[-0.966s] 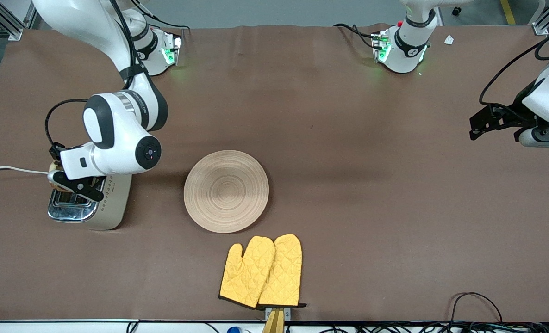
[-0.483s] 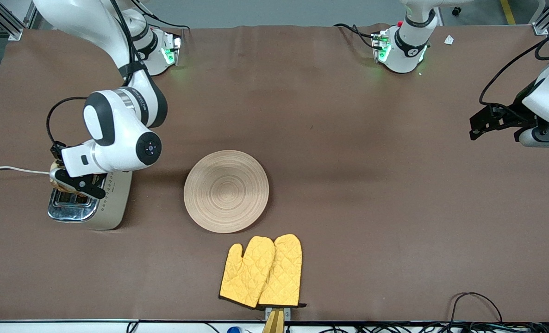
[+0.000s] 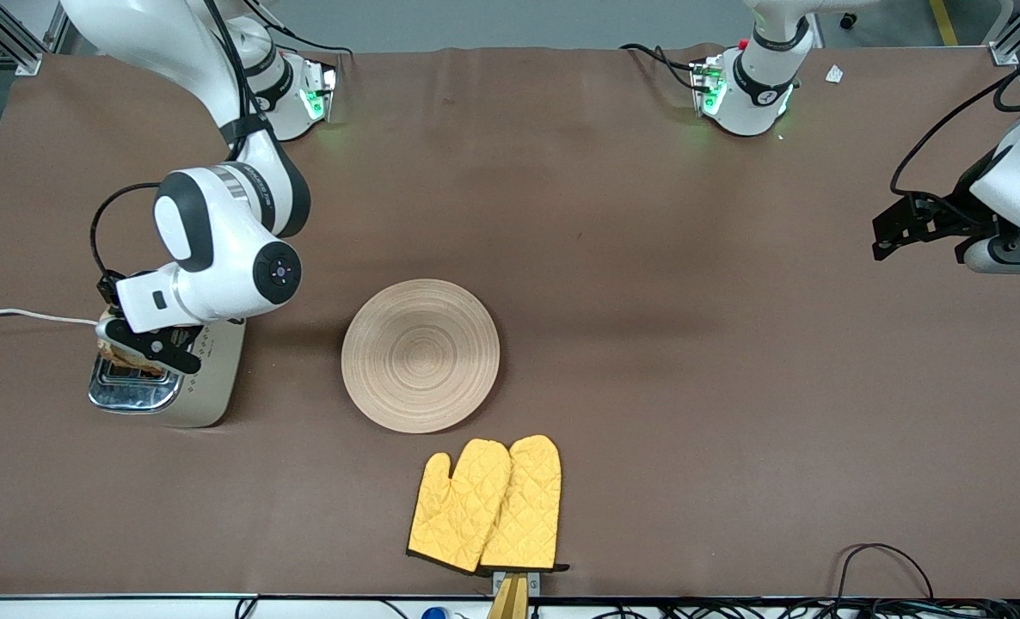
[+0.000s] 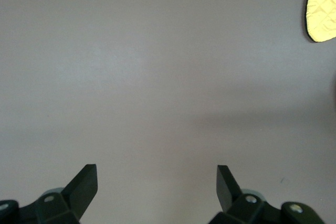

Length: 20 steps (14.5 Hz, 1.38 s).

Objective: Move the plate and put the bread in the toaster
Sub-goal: 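Lower the bread slice into the toaster slot with the right gripper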

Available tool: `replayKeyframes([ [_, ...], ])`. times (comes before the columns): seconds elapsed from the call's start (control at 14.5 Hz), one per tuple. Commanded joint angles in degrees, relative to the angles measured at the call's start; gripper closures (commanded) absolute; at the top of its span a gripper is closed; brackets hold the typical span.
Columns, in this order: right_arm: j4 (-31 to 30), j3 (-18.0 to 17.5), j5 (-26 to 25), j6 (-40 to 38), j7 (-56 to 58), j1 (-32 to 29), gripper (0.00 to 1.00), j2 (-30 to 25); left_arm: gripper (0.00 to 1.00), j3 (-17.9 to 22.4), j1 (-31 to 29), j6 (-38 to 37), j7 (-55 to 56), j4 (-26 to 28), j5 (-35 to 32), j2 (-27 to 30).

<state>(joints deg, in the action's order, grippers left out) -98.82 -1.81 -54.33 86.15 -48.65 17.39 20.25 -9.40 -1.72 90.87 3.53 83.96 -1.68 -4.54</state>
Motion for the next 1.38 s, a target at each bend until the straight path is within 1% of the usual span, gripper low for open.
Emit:
replayKeyframes([
  [0.0, -1.72, -0.65, -0.87, 1.13, -2.85, -0.61, 0.99, 0.92, 0.0, -0.26, -0.31, -1.22, 0.43, -0.37, 0.72, 0.76],
  [0.07, -1.81, -0.65, -0.52, 1.74, -3.03, -0.61, 0.99, 1.28, 0.0, -0.26, -0.31, -1.22, 0.43, -0.37, 0.72, 0.76],
  [0.21, -1.81, -0.65, 1.94, 3.41, -3.03, -0.78, 0.99, 1.8, 0.0, -0.26, -0.31, -1.22, 0.43, -0.37, 0.72, 0.76],
  [0.34, -1.72, -0.65, 2.21, 3.94, -3.12, -1.22, 0.99, 2.94, 0.0, -0.26, -0.31, -1.22, 0.43, -0.37, 0.72, 0.76],
  [0.48, -1.64, -0.65, 3.87, 5.25, -3.12, -1.48, 0.97, 3.48, 0.0, -0.26, -0.31, -1.22, 0.52, -0.37, 0.72, 0.76],
  [0.55, -1.63, -0.65, 4.49, 6.22, -3.12, -1.66, 0.9, 3.48, 0.0, -0.26, -0.31, -1.22, 0.43, -0.37, 0.72, 0.76],
  [0.62, -1.63, -0.65, 4.5, 6.57, -3.12, -1.75, 0.78, 3.48, 0.0, -0.26, -0.31, -1.22, 0.43, -0.37, 0.8, 0.76],
  [0.69, -1.37, -0.65, 4.41, 6.66, -2.94, -1.84, 0.5, 3.48, 0.0, -0.26, -0.31, -1.22, 0.43, -0.37, 0.72, 0.76],
  [0.76, -1.11, -0.65, 4.32, 7.19, -2.51, -1.92, 0.32, 3.48, 0.0, -0.26, -0.31, -1.22, 0.52, -0.37, 0.72, 0.76],
  [0.83, -1.02, -0.65, 4.41, 7.98, -2.16, -1.93, 0.28, 3.48, 0.0, -0.26, -0.31, -1.22, 0.52, -0.37, 0.72, 0.76],
  [0.97, -0.15, -0.74, 4.32, 8.16, -1.19, -1.84, 0.15, 3.3, 0.0, -0.26, -0.31, -1.22, 0.52, -0.37, 0.72, 0.76],
  [1.03, 1.34, -0.74, 4.49, 8.07, 0.38, -1.84, 0.06, 3.3, 0.0, -0.26, -0.31, -1.22, 0.52, -0.37, 0.63, 0.76],
  [1.1, 2.31, -0.91, 5.54, 7.98, 1.62, -1.84, 0.0, 3.22, 0.0, -0.26, -0.22, -1.22, 0.52, -0.37, 0.63, 0.76],
  [1.31, 6.52, -0.65, 14.49, 7.46, 6.09, -1.92, 0.0, 2.08, 0.0, -0.26, -0.22, -1.92, 0.95, 0.06, 0.72, 1.37],
])
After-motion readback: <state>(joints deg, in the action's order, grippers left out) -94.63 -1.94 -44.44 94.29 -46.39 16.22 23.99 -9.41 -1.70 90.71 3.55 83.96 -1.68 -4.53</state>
